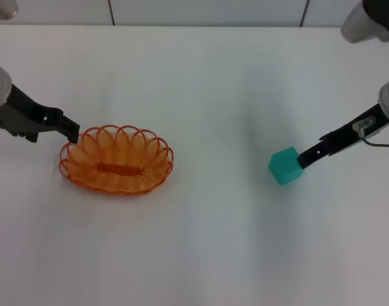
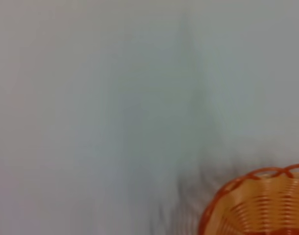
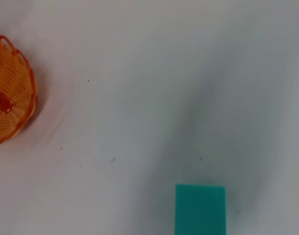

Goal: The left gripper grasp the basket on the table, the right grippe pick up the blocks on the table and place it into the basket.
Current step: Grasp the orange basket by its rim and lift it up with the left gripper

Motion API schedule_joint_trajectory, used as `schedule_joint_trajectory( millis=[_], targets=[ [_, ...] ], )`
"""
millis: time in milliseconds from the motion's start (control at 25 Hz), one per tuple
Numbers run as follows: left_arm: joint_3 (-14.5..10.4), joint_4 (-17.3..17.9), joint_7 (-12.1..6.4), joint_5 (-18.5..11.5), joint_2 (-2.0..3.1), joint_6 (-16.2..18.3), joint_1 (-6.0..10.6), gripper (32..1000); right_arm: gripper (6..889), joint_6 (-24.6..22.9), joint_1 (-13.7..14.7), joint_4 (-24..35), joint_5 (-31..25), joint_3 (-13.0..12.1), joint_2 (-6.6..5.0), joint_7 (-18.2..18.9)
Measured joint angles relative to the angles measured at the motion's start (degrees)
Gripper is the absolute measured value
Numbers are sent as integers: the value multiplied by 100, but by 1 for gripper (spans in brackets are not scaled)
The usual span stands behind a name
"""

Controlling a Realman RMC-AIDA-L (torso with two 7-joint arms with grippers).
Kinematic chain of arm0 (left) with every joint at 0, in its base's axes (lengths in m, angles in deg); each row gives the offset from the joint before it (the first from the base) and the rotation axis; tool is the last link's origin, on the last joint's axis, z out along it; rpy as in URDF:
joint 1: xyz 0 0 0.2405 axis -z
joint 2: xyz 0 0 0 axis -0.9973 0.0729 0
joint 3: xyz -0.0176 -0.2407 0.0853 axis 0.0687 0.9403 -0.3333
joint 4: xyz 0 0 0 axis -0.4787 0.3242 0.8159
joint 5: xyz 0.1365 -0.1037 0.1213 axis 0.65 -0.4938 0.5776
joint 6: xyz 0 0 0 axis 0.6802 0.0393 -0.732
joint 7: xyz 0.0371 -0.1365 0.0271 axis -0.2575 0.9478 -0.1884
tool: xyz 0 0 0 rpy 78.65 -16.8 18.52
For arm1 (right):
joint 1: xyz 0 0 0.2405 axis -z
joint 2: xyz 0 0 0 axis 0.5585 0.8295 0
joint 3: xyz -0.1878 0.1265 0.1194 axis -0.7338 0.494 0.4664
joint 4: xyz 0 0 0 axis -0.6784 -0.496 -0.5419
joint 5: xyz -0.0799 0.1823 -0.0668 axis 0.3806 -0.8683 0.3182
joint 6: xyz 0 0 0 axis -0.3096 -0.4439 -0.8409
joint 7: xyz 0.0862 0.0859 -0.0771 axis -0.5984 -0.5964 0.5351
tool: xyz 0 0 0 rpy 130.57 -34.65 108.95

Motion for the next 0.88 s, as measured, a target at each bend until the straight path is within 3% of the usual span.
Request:
schedule_joint_trajectory(
  millis=[240, 560, 600, 880],
  targets=[
    [52, -624, -150, 183, 6, -456, 173, 849, 878, 48, 2, -15, -7, 1, 38, 69],
    [54, -1111, -245, 196, -8, -884, 270, 849, 878, 81, -20, -197, -14, 60, 52, 167],
    [55, -1347, -274, 197, -10, -1044, 312, 849, 878, 101, -23, -214, -17, 61, 52, 175],
    [54, -1824, -363, 187, -7, -1446, 371, 848, 877, 133, -27, -237, -23, 61, 60, 199]
  ],
)
